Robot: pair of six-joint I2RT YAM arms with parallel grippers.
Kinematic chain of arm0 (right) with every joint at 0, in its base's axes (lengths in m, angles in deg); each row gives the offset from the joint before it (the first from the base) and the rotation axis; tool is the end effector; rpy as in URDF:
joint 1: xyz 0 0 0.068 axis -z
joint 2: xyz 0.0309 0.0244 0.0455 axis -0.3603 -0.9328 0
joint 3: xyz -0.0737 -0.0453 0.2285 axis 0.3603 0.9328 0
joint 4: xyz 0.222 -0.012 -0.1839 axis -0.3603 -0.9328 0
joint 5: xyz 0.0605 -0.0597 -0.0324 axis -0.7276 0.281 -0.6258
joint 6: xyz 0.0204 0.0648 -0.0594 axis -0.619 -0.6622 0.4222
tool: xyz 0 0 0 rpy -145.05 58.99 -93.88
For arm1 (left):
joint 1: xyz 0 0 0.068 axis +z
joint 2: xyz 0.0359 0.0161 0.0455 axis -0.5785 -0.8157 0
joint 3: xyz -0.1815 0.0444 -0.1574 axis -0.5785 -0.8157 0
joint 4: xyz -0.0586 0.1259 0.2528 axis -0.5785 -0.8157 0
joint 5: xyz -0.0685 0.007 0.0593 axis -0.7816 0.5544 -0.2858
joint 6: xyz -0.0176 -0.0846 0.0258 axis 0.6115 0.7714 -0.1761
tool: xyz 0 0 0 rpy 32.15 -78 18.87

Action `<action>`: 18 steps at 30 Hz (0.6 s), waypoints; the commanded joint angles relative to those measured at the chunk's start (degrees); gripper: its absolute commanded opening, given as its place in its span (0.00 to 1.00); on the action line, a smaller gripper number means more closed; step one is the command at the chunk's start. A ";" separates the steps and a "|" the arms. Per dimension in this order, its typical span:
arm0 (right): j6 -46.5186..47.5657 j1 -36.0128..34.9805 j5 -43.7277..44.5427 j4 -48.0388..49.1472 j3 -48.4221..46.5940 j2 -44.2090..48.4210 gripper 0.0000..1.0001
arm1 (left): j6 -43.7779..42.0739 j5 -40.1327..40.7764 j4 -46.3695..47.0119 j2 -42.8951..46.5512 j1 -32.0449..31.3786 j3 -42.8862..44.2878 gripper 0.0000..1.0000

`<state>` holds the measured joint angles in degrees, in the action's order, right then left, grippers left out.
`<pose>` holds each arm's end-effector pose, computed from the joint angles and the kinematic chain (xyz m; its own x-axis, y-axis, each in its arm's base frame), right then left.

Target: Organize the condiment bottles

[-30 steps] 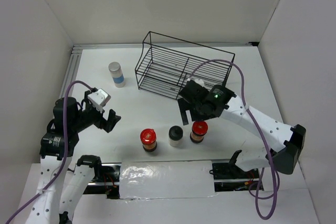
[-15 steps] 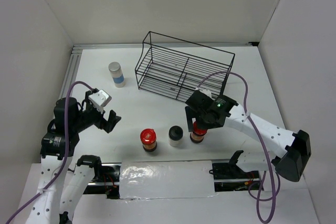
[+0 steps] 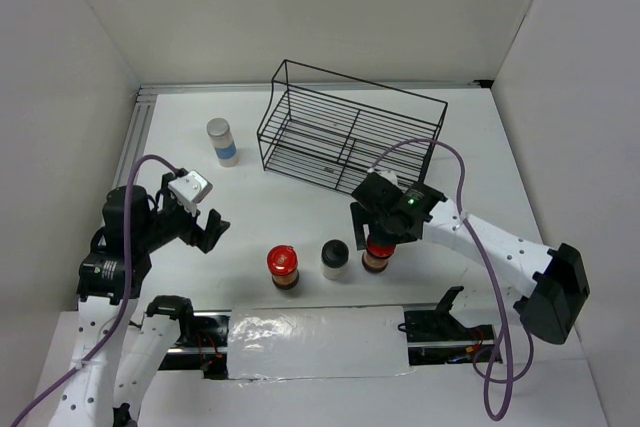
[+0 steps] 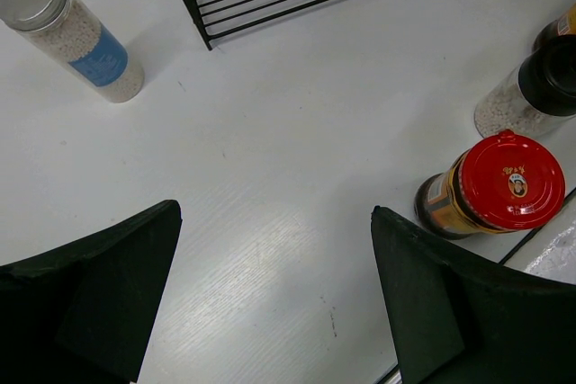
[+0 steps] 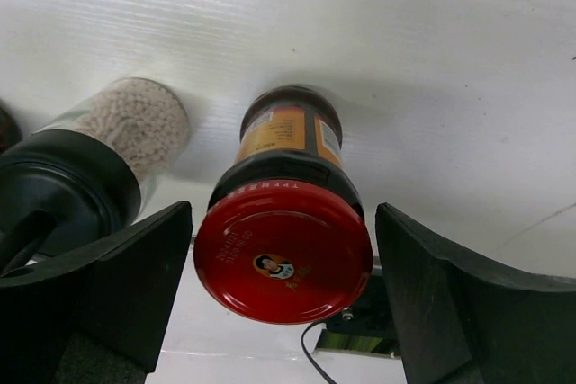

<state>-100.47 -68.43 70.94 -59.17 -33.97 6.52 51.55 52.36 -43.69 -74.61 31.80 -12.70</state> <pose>0.2001 0.1888 0.1888 -0.9001 -0.1512 -0.4087 -0.1724 0.9849 0.0152 0.1990 -0.0490 0.3114 -0.2757 0.2497 -0.9282 0.5597 0.8268 0.0562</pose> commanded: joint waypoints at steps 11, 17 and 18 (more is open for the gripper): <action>-0.29 -0.06 -0.18 1.49 1.49 2.78 0.43 | -0.97 0.42 2.35 -0.80 0.21 -0.37 0.99; 3.05 -2.17 1.83 -3.60 -8.95 0.76 0.00 | -1.50 1.03 2.61 -0.89 0.21 -0.28 0.99; 3.58 -2.70 2.89 -5.78 -13.85 0.41 0.00 | -1.41 0.86 2.70 -0.89 0.12 -0.28 0.99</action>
<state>-99.05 -69.65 70.50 -63.23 -36.07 6.43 51.53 52.98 -42.94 -75.42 31.80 -13.40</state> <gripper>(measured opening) 0.743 0.993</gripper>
